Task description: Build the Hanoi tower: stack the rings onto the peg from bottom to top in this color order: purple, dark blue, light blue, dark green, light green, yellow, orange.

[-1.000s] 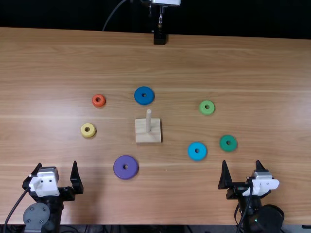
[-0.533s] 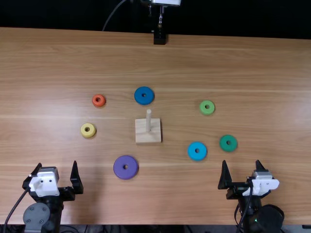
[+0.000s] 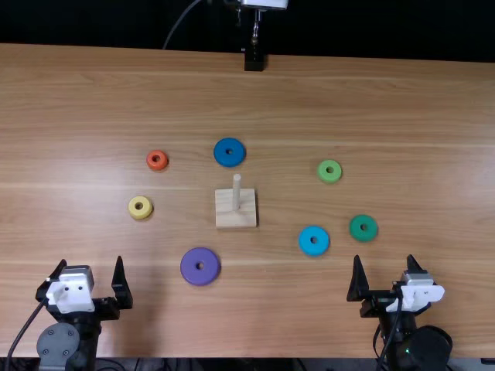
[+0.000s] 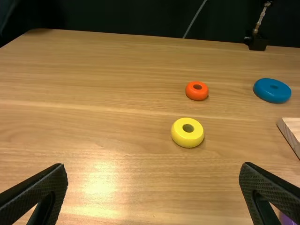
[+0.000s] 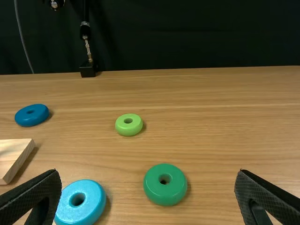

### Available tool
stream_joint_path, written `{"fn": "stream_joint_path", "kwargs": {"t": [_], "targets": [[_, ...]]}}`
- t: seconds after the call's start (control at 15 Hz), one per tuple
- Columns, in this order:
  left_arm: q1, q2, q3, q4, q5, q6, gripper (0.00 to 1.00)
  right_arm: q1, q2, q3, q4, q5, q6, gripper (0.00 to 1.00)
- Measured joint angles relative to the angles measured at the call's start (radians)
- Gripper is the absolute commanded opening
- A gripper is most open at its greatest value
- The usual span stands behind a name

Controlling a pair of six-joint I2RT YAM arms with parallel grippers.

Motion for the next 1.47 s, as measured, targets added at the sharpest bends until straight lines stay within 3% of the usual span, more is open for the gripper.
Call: {"fn": "stream_joint_path", "kwargs": {"t": [0.27,0.4,0.6,0.8,0.93,1.07,1.2,1.27,1.33,1.4,1.47], "targets": [[-0.002,0.13,0.171,-0.079,0.0,0.0,1.0,0.0,0.0,0.0,0.0,0.0,0.0,1.0],[-0.011,0.234,0.311,-0.085,0.018,0.0,1.0,0.0,0.0,0.0,0.0,0.0,0.001,1.0],[-0.021,0.456,0.506,-0.116,0.098,0.0,1.0,0.0,0.0,0.0,0.0,0.0,0.0,1.0],[-0.022,0.726,0.756,-0.378,0.19,0.0,1.0,0.0,0.0,0.0,0.0,0.0,0.0,1.0],[-0.021,0.86,0.888,-0.504,0.222,0.016,1.0,0.0,0.0,0.0,0.0,0.0,0.0,1.0],[-0.026,0.97,0.962,-0.576,0.236,0.079,1.0,0.0,0.0,0.0,0.0,0.0,0.0,1.0],[-0.108,1.081,0.984,-0.617,0.225,0.122,1.0,0.0,0.0,0.0,0.0,0.0,0.0,1.0],[-0.179,1.141,1.0,-0.634,0.191,0.136,1.0,0.0,0.0,0.0,0.0,0.0,0.0,1.0],[-0.243,1.184,1.012,-0.637,0.133,0.143,1.0,0.0,0.0,0.0,0.0,0.0,0.0,1.0],[-0.322,1.22,1.015,-0.633,0.043,0.151,1.0,0.0,0.0,0.0,0.0,0.0,0.0,1.0],[-0.389,1.244,1.015,-0.63,-0.016,0.158,1.0,0.0,0.0,0.0,0.0,0.0,0.0,1.0]]}}
